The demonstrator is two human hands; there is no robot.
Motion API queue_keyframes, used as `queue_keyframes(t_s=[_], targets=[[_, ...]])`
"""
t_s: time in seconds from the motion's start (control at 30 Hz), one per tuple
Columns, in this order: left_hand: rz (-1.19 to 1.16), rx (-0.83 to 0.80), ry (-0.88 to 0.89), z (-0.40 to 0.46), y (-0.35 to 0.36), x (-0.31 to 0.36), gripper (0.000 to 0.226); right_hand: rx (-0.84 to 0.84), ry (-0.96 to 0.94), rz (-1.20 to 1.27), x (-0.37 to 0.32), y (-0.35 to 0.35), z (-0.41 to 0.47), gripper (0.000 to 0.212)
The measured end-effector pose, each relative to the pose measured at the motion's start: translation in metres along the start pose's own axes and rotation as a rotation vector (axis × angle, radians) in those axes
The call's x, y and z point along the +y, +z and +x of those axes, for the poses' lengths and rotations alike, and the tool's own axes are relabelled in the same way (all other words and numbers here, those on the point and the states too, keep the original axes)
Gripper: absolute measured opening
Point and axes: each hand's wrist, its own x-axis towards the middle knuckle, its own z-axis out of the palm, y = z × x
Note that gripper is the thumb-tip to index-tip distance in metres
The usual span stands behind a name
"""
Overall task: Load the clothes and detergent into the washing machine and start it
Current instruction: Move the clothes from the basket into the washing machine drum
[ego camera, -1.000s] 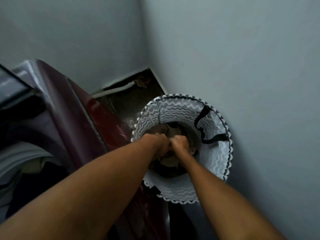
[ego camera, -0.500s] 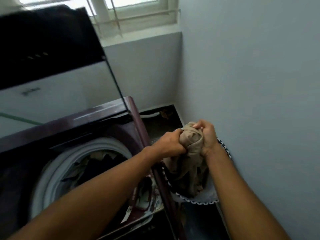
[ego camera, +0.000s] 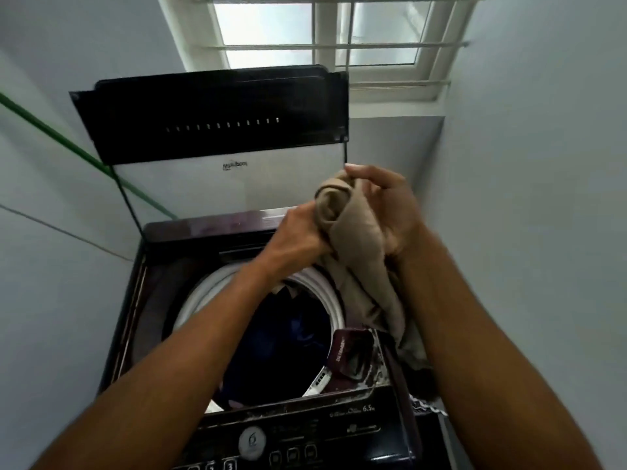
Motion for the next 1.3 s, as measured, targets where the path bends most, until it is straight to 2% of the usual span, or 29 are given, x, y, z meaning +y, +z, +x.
queue_keyframes(t_s=[0.07,0.13,0.23,0.3,0.4,0.43,0.5,0.57,0.63,0.73,0.83,0.87,0.9,0.97,1.03,1.1,1.13,1.17,1.23,1.3], targets=[[-0.084,0.087,-0.083,-0.022,-0.018,-0.020,0.031,-0.037,0.082,-0.037,0.022,0.012,0.023,0.029],[-0.178,0.176,-0.229,-0.046,-0.025,-0.043,0.024,0.021,0.080,-0.181,0.045,0.011,0.044,0.018],[-0.469,0.241,-0.572,-0.074,-0.020,-0.081,0.010,0.199,0.048,-0.570,0.083,0.002,0.064,0.034],[-0.650,0.186,-0.753,-0.085,-0.011,-0.103,0.020,0.237,0.098,-0.868,0.105,-0.012,0.070,0.042],[-0.584,0.080,-0.946,-0.096,0.004,-0.135,0.025,0.289,0.205,-1.263,0.133,-0.041,0.066,0.043],[-0.518,0.106,-0.983,-0.098,0.007,-0.143,0.024,0.289,0.241,-1.323,0.139,-0.045,0.061,0.040],[-0.387,0.303,-1.026,-0.097,0.010,-0.157,0.028,0.286,0.277,-1.352,0.151,-0.051,0.051,0.036],[-0.245,0.533,-1.006,-0.094,0.005,-0.158,0.043,0.308,0.252,-1.309,0.159,-0.052,0.047,0.036],[-0.066,0.583,-0.855,-0.088,0.001,-0.151,0.050,0.360,0.170,-1.237,0.162,-0.054,0.048,0.031],[0.116,0.450,-0.518,-0.074,0.005,-0.129,0.044,0.587,-0.087,-1.259,0.147,-0.056,0.046,0.027],[0.066,0.262,-0.297,-0.056,0.020,-0.104,0.044,0.760,-0.299,-1.470,0.119,-0.070,0.031,0.027],[0.054,0.188,-0.248,-0.050,0.028,-0.096,0.043,0.806,-0.265,-1.544,0.110,-0.078,0.025,0.027],[0.065,0.124,-0.200,-0.044,0.037,-0.088,0.043,0.849,-0.150,-1.624,0.102,-0.088,0.018,0.028],[0.115,0.026,-0.110,-0.034,0.058,-0.082,0.040,0.920,0.206,-1.742,0.091,-0.107,-0.001,0.047],[0.157,-0.070,-0.067,-0.024,0.081,-0.082,0.036,0.940,0.430,-1.685,0.086,-0.126,-0.021,0.070],[0.244,-0.185,-0.072,-0.017,0.101,-0.081,0.037,0.912,0.472,-1.476,0.082,-0.141,-0.038,0.080],[0.310,-0.252,-0.085,-0.017,0.109,-0.081,0.045,0.873,0.510,-1.389,0.082,-0.145,-0.046,0.083],[0.380,-0.322,-0.094,-0.017,0.116,-0.081,0.055,0.813,0.596,-1.373,0.081,-0.147,-0.055,0.083],[0.465,-0.415,-0.089,-0.019,0.126,-0.081,0.065,0.658,0.850,-1.466,0.076,-0.153,-0.070,0.063],[0.420,-0.401,-0.071,-0.023,0.129,-0.084,0.063,0.497,1.050,-1.488,0.074,-0.158,-0.083,0.049]])
